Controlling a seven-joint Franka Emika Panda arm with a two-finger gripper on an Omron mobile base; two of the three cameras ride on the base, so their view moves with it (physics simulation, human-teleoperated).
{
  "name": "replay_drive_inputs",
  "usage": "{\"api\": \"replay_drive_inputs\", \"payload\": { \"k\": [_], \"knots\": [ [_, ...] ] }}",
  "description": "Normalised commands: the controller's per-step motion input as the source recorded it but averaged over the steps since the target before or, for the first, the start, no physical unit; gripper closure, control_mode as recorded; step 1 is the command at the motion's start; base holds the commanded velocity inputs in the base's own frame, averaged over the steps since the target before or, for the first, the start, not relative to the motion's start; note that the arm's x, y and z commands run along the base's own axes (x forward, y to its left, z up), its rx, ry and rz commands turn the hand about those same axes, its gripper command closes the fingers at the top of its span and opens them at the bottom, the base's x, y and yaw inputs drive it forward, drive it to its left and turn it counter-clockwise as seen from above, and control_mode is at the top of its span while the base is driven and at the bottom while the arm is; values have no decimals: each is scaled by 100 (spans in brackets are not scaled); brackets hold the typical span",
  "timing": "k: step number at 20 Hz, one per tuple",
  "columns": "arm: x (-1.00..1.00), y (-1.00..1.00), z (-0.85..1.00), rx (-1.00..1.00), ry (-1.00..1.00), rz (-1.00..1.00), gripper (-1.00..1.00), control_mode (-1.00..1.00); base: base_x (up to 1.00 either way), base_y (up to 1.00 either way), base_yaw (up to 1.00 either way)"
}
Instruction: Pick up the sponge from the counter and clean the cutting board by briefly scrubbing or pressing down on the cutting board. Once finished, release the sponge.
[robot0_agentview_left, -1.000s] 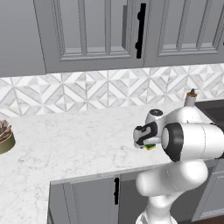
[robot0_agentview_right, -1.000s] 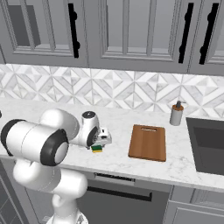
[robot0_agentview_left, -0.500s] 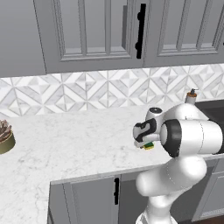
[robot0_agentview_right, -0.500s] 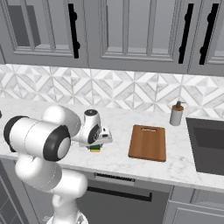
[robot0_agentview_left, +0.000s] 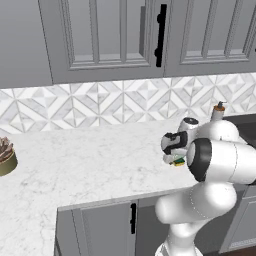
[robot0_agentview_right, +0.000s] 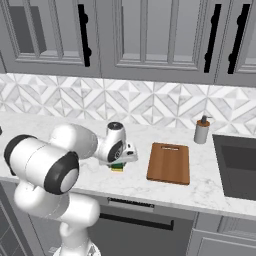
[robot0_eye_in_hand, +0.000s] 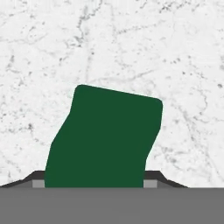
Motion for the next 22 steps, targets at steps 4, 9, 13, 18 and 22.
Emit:
{"api": "replay_drive_inputs", "payload": {
  "k": [4, 9, 13, 18, 22],
  "knots": [
    [8, -83, 62, 7, -2, 0, 100, -100, 0, 0, 0],
    [27, -58, 50, 1, 0, 0, 100, -100, 0, 0, 0],
    [73, -56, -6, 4, 12, 0, 100, -100, 0, 0, 0],
    [42, -32, -12, 0, 4, 0, 100, -100, 0, 0, 0],
    [24, -1, 0, -2, -4, 0, 100, -100, 0, 0, 0]
  ]
}}
